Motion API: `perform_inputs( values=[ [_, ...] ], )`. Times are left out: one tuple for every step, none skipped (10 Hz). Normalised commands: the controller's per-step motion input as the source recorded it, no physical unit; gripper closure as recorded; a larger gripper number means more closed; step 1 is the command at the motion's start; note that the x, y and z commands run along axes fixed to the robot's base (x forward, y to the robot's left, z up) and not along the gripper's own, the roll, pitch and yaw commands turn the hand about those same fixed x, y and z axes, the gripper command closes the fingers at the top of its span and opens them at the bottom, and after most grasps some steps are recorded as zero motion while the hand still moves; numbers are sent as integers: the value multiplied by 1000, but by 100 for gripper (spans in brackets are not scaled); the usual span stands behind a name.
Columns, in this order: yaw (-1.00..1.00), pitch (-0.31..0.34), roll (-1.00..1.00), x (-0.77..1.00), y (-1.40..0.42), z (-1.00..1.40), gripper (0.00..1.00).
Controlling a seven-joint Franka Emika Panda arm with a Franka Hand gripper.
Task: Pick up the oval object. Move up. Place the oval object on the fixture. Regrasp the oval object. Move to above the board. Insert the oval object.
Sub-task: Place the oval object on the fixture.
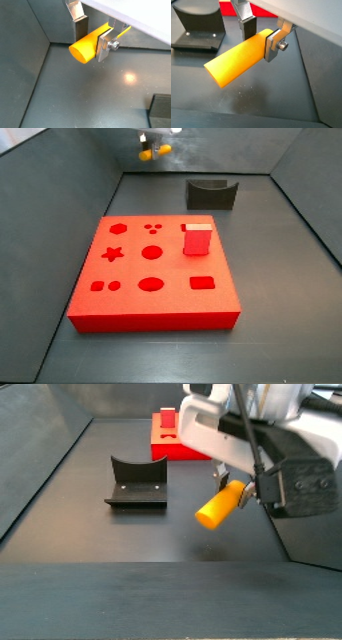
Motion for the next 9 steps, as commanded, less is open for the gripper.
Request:
perform_inputs(
  values=[
    [-6,92,60,-25,-3,1000,100],
    [6,100,76,-27,-8,1000,100],
    [15,109,90,-31,-9,1000,100],
    [17,113,102,-35,-10,1000,100],
    [15,110,93,-37,-12,1000,100],
    [10,101,83,-36,-4,915,100],
    [9,94,75,-30,-3,806,100],
    [11,99,78,-24,0,651,100],
    [15,106,78,-17,-3,534,100]
  ],
)
